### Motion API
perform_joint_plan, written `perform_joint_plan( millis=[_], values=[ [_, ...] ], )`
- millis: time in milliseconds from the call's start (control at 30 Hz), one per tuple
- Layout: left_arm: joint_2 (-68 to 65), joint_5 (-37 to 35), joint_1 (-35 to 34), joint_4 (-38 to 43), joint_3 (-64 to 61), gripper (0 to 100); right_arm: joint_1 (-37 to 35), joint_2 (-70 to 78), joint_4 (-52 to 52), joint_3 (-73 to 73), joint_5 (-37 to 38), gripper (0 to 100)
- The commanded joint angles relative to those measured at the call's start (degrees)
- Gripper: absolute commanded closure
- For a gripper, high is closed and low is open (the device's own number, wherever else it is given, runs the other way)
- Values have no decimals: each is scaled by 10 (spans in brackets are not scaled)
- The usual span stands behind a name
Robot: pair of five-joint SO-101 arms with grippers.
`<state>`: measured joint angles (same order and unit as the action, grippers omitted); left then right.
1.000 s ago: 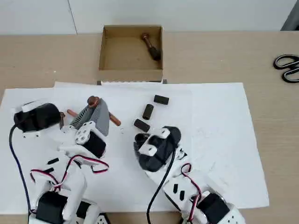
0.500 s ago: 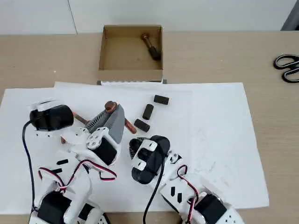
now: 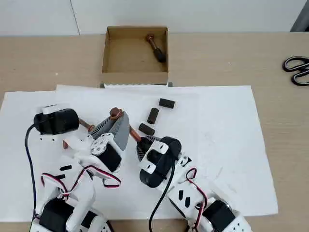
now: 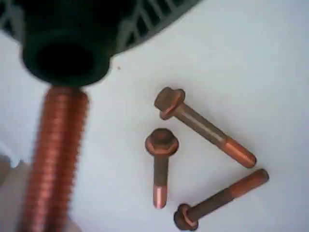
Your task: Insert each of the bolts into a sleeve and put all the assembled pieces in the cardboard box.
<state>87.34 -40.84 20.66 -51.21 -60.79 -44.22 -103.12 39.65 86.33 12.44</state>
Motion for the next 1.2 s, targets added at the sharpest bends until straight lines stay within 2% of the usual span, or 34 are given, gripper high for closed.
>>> perform_joint_plan(
  millis=[0,500,667,800,1000,1167],
  values=[
    [6,0,3,-1,3,995,5,-7,-21,-11,6,996],
    [6,3,35,-6,-30,995,1,-7,-22,-11,6,996],
    [8,55,40,-8,-32,995,1,-7,-21,-11,6,996],
    [10,105,85,-16,-30,995,1,-6,-16,-7,7,996],
    [11,133,104,-20,-30,995,1,-6,-15,-6,7,996],
    [11,142,105,-80,-14,995,4,-6,-16,-6,7,996]
  ],
)
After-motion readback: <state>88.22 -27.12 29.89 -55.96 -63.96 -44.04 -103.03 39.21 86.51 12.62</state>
